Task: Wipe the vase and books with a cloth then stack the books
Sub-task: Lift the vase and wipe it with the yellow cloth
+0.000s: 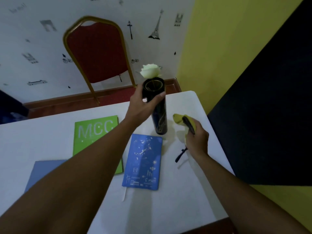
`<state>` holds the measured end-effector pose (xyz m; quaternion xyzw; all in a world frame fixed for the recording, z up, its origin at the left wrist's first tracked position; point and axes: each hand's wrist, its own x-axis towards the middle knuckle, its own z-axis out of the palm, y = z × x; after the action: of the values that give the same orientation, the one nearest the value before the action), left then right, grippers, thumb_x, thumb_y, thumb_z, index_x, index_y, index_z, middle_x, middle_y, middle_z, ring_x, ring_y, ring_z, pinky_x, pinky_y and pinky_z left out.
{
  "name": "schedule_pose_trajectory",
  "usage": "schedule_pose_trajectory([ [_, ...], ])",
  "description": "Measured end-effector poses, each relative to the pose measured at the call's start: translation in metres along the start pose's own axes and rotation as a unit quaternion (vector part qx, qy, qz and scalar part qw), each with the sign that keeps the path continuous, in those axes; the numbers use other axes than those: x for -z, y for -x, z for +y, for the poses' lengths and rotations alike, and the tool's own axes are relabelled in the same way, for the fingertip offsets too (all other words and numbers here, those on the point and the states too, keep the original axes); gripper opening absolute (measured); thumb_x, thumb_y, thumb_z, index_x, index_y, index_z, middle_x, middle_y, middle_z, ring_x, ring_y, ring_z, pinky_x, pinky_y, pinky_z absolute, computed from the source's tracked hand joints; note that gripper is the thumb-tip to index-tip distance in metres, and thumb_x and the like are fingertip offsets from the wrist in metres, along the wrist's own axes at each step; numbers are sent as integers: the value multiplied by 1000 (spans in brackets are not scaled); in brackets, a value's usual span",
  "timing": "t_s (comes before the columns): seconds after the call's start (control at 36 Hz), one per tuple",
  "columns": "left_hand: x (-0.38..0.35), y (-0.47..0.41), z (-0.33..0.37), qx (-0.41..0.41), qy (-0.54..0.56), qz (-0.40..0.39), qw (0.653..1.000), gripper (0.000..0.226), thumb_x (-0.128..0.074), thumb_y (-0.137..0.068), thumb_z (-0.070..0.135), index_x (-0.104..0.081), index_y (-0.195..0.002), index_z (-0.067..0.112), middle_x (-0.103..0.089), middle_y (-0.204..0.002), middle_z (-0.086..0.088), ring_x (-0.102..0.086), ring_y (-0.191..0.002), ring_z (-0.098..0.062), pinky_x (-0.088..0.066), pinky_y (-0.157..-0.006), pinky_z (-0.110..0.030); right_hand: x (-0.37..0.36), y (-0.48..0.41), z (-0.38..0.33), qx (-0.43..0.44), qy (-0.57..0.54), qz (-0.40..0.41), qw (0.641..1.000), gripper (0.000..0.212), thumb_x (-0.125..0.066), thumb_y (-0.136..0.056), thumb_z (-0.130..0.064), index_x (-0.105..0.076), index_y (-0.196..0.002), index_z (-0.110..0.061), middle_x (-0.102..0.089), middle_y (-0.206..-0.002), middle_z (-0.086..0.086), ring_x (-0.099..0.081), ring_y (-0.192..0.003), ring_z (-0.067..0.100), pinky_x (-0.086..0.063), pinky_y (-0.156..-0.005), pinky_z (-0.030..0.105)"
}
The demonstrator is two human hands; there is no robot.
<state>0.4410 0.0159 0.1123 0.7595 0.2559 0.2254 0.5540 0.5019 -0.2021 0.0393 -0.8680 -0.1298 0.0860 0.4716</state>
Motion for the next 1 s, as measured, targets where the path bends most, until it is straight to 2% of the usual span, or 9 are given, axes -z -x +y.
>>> schedule_pose_trajectory([
  [0.06, 6, 0, 2, 20, 15, -1, 1000, 76, -78, -77, 61, -57, -139, 22, -68, -129, 5, -64, -118, -11, -53, -99, -31, -1, -4, -17, -16, -38, 35, 999, 45, -47, -96, 6, -63, -133, -15, -68, -110, 6, -64, -105, 29, -41, -62, 8],
  [0.11, 11, 3, 3, 41, 27, -13, 999, 74, -76, -74, 65, -59, -133, 25, -68, -127, 5, -65, -117, -11, -55, -102, -40, -3, -4, -35, -8, -55, 58, 997, 39, -49, -99, 1, -62, -134, -13, -68, -108, 8, -64, -107, 31, -40, -63, 8],
  [0.25, 20, 15, 2, 87, 44, -36, 995, 64, -77, -74, 68, -61, -125, 32, -70, -121, 8, -69, -112, -16, -60, -97, -50, -18, 8, -70, 199, -47, 19, 979, 72, -54, -87, 18, -50, -150, -17, -54, -152, 6, -51, -139, 17, -45, -111, 27],
  [0.39, 35, 17, 3, 151, 96, -24, 984, 78, -80, -66, 74, -63, -125, 26, -73, -120, 0, -72, -110, -22, -62, -89, -56, -39, 56, -42, 364, 70, -123, 921, 89, -55, -77, 26, -34, -158, -6, -19, -171, 6, -20, -157, 33, -28, -122, 21],
  [0.44, 44, 16, 4, 163, 108, -24, 980, 81, -78, -67, 71, -62, -128, 20, -72, -122, -4, -72, -108, -25, -64, -83, -57, -43, 80, -14, 402, 110, -162, 894, 91, -52, -73, 27, -35, -157, -5, -16, -171, 2, -11, -158, 36, -24, -127, 37],
  [0.5, 52, 17, 6, 160, 96, -30, 982, 81, -78, -68, 70, -61, -129, 19, -71, -122, -4, -73, -107, -24, -65, -81, -56, -43, 98, 10, 409, 129, -203, 880, 91, -52, -72, 26, -37, -156, -5, -21, -171, 2, -8, -159, 35, -26, -125, 50],
  [0.64, 58, 23, 7, 158, 88, -44, 982, 74, -76, -75, 64, -58, -131, 20, -70, -123, -4, -73, -107, -23, -65, -81, -54, -41, 98, -9, 381, 105, -180, 901, 92, -52, -71, 28, -36, -156, -5, -23, -170, 7, -10, -159, 35, -21, -124, 22],
  [0.83, 47, 28, 15, 146, 48, -65, 986, 83, -73, -70, 74, -60, -134, 24, -69, -125, 2, -67, -115, -20, -55, -103, -48, -46, 59, -69, 458, 116, -94, 876, 61, -53, -91, 14, -43, -151, 2, -30, -165, 18, -15, -157, 40, -38, -119, 42],
  [1.0, 57, 23, 20, 161, 52, -71, 983, 67, -75, -80, 63, -57, -132, 24, -67, -125, -1, -70, -108, -22, -64, -83, -54, -36, 91, -9, 502, 163, -176, 831, 57, -46, -94, 15, -49, -148, -1, -39, -162, 12, -23, -156, 38, -38, -119, 48],
])
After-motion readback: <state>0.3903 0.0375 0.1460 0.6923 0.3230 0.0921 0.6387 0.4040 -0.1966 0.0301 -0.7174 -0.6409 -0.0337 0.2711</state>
